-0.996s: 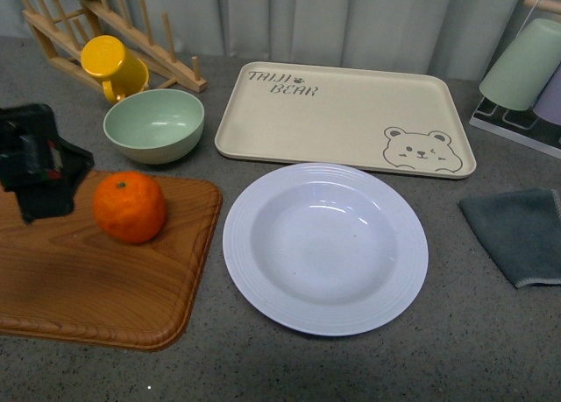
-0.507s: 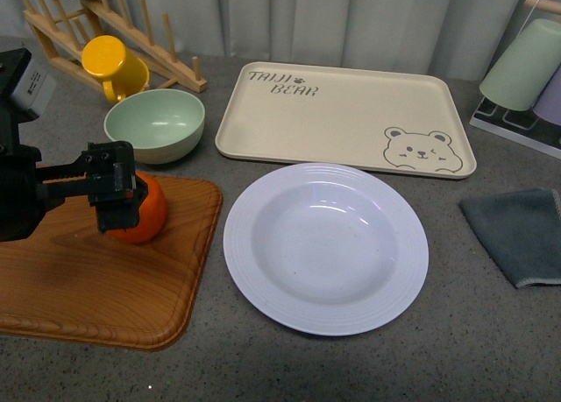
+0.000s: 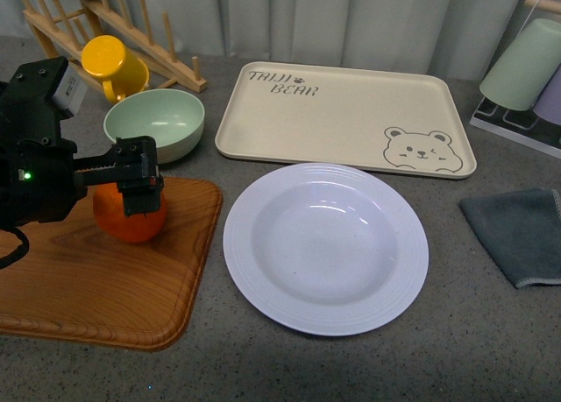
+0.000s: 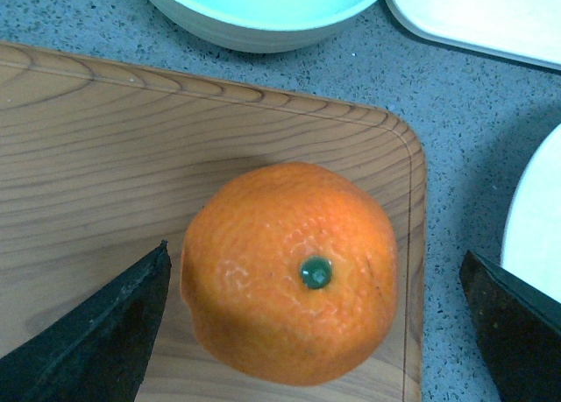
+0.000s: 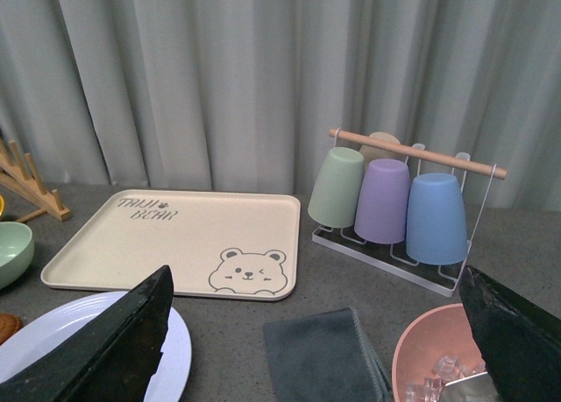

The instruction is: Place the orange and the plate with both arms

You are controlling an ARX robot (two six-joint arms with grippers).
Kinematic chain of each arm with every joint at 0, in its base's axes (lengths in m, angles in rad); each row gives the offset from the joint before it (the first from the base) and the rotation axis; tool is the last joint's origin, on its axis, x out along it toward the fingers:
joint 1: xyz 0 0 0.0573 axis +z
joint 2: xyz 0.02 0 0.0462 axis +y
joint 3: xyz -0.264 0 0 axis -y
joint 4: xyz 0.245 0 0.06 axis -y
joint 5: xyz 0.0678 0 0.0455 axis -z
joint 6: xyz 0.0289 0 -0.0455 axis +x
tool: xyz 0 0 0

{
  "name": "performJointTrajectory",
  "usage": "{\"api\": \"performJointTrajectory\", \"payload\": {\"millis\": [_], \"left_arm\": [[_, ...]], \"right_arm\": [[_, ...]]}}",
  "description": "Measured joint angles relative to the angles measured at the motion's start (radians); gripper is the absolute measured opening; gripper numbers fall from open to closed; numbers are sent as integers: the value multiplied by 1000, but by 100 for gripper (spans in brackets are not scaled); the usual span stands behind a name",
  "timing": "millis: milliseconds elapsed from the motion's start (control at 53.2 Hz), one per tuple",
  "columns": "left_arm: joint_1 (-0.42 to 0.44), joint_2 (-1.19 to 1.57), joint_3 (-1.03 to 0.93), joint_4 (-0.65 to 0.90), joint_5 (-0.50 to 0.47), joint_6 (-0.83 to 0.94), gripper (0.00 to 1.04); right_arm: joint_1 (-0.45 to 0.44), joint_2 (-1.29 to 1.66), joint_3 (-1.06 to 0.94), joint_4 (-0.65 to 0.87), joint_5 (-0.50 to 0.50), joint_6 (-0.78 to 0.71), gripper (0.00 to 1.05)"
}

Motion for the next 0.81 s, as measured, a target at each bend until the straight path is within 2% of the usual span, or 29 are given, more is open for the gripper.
{"api": "performJointTrajectory", "payload": {"millis": [225,244,338,413,564,676,808], "left_arm": [[3,85,50,-26,2,2,98],[3,87,51,-26,2,2,97],[14,93,63,-38,17,-11,78],[16,93,65,-38,24,-13,73],[6,66,61,-37,32,-32,72],[-34,14,56,-37,32,-47,71],[-140,-24,69,-37,34,-85,71]], "right_arm": [[0,0,0,0,0,0,96],[0,0,0,0,0,0,96],[0,0,0,0,0,0,96],[0,0,0,0,0,0,96],[0,0,0,0,0,0,96],[0,0,0,0,0,0,96],[0,0,0,0,0,0,96]]}}
